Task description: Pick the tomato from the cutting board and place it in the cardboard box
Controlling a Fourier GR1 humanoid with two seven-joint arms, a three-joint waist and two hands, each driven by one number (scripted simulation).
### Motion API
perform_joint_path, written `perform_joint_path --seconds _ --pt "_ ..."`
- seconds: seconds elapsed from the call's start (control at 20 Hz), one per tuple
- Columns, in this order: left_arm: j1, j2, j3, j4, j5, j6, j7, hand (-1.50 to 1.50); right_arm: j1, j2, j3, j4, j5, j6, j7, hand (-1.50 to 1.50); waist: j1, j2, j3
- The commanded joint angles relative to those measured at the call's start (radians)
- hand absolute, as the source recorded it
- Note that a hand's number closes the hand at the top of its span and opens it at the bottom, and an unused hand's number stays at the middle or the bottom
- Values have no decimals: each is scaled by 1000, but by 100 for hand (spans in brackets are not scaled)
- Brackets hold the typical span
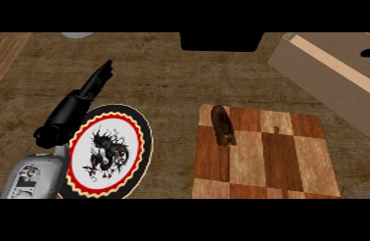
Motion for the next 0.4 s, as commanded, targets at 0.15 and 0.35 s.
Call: perform_joint_path --seconds 0.15,0.35 --pt "-17 9 8 -19 12 -14 22 0 1 -96 -249 93 -227 -20 109 -150 20 13 1" --pt "5 -9 -11 -26 -8 1 8 0 77 -112 -292 83 -272 -49 63 -150 19 13 0"
